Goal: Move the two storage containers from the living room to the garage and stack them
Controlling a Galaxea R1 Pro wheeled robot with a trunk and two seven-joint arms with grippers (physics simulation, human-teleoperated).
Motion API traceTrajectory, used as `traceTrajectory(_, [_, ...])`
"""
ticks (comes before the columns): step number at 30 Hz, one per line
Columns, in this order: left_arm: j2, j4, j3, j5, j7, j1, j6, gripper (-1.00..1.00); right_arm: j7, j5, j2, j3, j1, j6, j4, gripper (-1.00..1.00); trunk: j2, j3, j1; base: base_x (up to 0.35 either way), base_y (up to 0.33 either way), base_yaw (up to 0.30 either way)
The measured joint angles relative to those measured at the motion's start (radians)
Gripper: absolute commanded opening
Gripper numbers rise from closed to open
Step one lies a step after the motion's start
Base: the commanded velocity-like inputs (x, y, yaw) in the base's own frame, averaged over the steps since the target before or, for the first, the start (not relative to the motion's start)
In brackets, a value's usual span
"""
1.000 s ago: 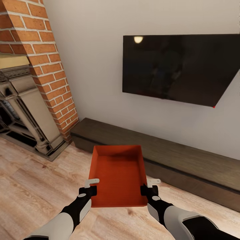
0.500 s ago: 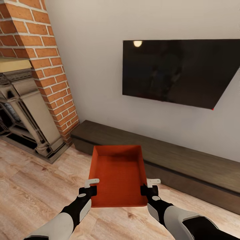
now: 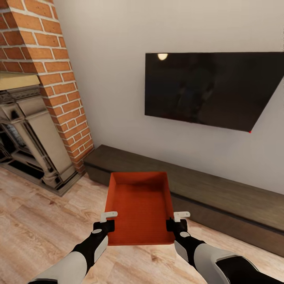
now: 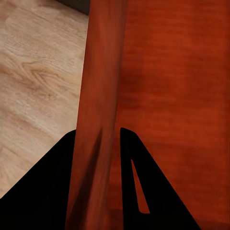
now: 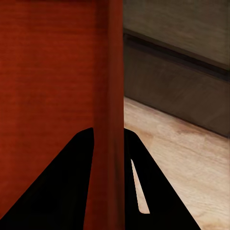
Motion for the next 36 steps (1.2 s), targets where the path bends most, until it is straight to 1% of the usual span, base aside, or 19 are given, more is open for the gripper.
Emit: traceTrajectory(36, [0.000, -0.001, 0.000, 0.000, 0.000, 0.000, 0.000, -1.00, 0.000, 0.000, 0.000, 0.000, 0.000, 0.001, -0.002, -1.00, 0.000, 0.056, 0.000, 0.000, 0.000, 0.000])
